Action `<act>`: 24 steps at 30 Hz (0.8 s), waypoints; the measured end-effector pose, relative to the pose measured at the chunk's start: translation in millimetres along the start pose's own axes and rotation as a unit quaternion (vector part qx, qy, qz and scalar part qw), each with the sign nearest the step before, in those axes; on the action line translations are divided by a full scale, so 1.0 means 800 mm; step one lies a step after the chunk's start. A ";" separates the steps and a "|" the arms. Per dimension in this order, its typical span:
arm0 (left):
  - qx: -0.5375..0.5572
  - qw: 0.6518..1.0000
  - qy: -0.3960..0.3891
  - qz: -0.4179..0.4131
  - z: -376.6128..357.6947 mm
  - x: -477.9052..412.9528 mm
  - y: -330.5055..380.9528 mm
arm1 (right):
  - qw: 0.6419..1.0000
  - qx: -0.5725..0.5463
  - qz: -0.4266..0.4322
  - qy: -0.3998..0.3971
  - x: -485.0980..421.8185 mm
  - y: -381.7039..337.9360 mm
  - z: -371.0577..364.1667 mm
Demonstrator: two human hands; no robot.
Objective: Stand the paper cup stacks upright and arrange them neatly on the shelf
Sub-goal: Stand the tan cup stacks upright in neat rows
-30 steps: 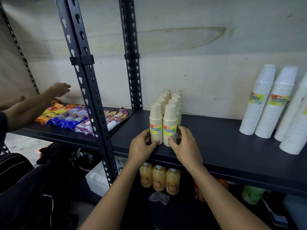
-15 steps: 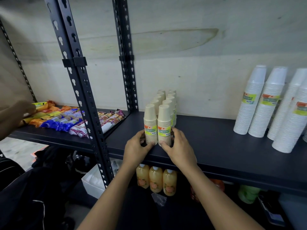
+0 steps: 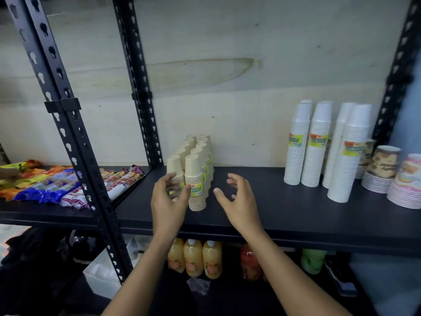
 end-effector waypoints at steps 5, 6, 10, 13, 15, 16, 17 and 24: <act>0.058 0.993 -0.084 -0.055 -0.074 0.016 0.071 | 0.997 0.027 0.028 0.061 -0.007 -0.021 0.088; 0.064 0.991 -0.102 -0.063 -0.092 0.018 0.083 | 0.996 0.035 0.036 0.073 -0.008 -0.026 0.107; 0.080 0.979 -0.169 -0.077 -0.168 0.025 0.120 | 0.988 0.070 0.046 0.126 -0.007 -0.038 0.189; 0.072 0.969 -0.224 -0.076 -0.227 0.031 0.139 | 0.972 0.113 0.059 0.196 -0.004 -0.043 0.258; 0.068 0.962 -0.259 -0.064 -0.265 0.033 0.144 | 0.960 0.121 0.050 0.249 0.001 -0.035 0.304; 0.063 0.959 -0.271 -0.057 -0.281 0.032 0.145 | 0.954 0.125 0.040 0.269 0.003 -0.029 0.322; 0.056 0.956 -0.284 -0.052 -0.299 0.030 0.148 | 0.950 0.129 0.028 0.282 0.004 -0.021 0.340; 0.026 0.934 -0.357 -0.005 -0.401 0.015 0.144 | 0.960 0.107 -0.104 0.236 -0.017 0.061 0.406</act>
Point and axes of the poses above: each hand's wrist, its own x-axis away from the middle knuckle, its own z-axis out of the back of the hand, y = z × x, the point moved 10 cm from there along -x, towards the middle knuckle, and after that the axes turned 14 degrees about -x, right-handed, at the moved point
